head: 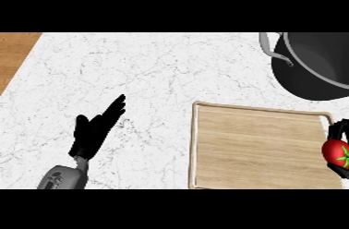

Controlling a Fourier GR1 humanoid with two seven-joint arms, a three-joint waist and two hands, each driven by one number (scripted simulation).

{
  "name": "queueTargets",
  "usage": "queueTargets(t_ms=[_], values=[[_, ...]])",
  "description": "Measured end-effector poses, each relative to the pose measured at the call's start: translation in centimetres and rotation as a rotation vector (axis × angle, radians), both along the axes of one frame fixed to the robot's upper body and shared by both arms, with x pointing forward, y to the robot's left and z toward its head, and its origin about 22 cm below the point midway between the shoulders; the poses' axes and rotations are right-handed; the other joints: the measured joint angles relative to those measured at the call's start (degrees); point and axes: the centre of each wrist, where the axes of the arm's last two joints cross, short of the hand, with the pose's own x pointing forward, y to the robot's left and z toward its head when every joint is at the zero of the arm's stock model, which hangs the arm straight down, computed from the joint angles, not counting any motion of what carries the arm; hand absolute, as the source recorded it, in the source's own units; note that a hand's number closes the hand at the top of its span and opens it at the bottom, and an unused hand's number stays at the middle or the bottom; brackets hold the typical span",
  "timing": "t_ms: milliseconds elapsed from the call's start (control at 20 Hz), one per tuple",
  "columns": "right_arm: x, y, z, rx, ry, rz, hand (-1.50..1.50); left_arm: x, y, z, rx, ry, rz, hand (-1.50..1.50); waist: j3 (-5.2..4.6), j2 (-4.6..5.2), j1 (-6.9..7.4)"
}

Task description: Pick the tomato from the tray and place it in the pot

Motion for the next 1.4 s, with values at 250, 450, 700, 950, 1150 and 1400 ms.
queueTargets(t_ms=[250, 450, 700, 950, 1150, 1400], values=[[1.1, -4.6, 4.5, -0.043, -0.064, -0.027, 1.5, 0.2, -0.3, 0.2, -0.006, -0.008, -0.021, 0.0, 0.3, 0.43, 0.99], [1.4, -6.9, 7.6, -0.104, -0.106, -0.063, 1.5, 0.2, -0.5, 0.1, -0.011, -0.008, -0.025, 0.0, 0.38, 0.56, 1.29], [2.0, -8.6, 11.1, -0.19, -0.185, -0.093, 1.5, 0.7, -1.0, 0.3, -0.007, -0.009, -0.034, 0.0, 0.37, 0.58, 1.02], [2.4, -9.5, 13.6, -0.28, -0.283, -0.117, 1.5, 0.6, -1.0, 0.1, -0.003, -0.004, -0.035, 0.0, 0.32, 0.45, 1.21], [2.9, -9.9, 14.8, -0.35, -0.332, -0.121, 1.5, 0.9, -1.1, 0.2, -0.006, -0.004, -0.042, 0.0, 0.19, 0.48, 1.46], [4.2, -9.8, 17.1, -0.436, -0.381, -0.105, 1.5, 1.2, -1.7, 0.4, -0.004, -0.005, -0.049, 0.0, -0.02, 0.43, 2.04]])
